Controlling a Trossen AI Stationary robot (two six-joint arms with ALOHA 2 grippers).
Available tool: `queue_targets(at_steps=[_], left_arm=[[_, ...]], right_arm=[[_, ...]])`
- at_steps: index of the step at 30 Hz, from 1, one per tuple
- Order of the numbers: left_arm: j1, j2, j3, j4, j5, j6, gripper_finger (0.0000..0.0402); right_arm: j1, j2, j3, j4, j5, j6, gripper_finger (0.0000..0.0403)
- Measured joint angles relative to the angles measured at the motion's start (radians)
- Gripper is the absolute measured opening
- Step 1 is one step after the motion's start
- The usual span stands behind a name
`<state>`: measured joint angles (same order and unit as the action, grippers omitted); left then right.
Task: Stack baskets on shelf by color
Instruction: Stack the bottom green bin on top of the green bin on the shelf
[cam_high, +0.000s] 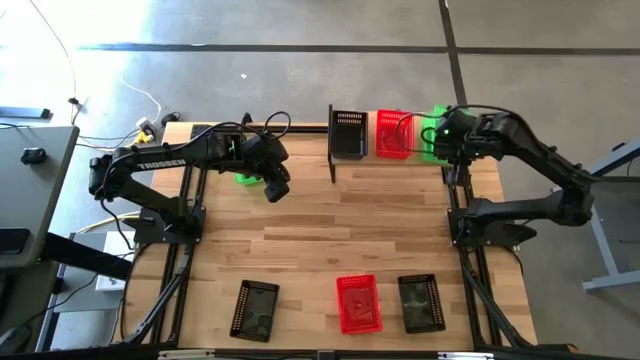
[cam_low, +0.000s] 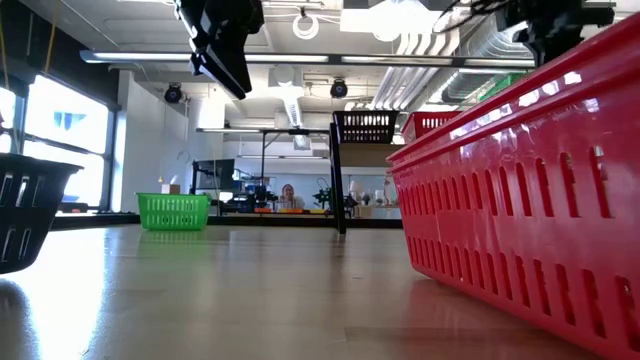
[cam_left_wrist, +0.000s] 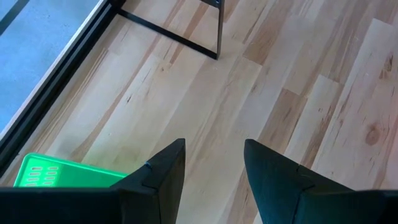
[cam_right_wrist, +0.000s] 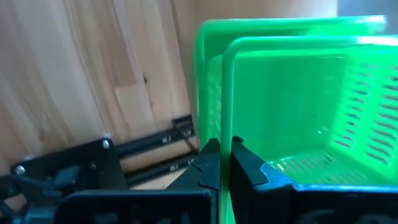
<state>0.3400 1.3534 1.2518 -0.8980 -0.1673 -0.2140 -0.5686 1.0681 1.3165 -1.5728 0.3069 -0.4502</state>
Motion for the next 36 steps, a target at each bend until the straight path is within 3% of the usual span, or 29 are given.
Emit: queue_targets(at_steps=[14,24,36], left_arm=[[0.0,0.0,0.0,0.006,-0.025,0.001,0.0156],[0.0,0.0,0.0,0.006,-0.039,0.001,0.0156],[0.0,0.0,0.0,0.005,-0.038,0.001,0.0156]], right_arm=[[0.0,0.006,0.001,0.004,0.022,-0.022,0.0],[0.0,0.008,0.005,0.009,-0.037,-0.03,0.0],[0.0,0.073,0.006,0.007,-0.004,-0.022,0.0]])
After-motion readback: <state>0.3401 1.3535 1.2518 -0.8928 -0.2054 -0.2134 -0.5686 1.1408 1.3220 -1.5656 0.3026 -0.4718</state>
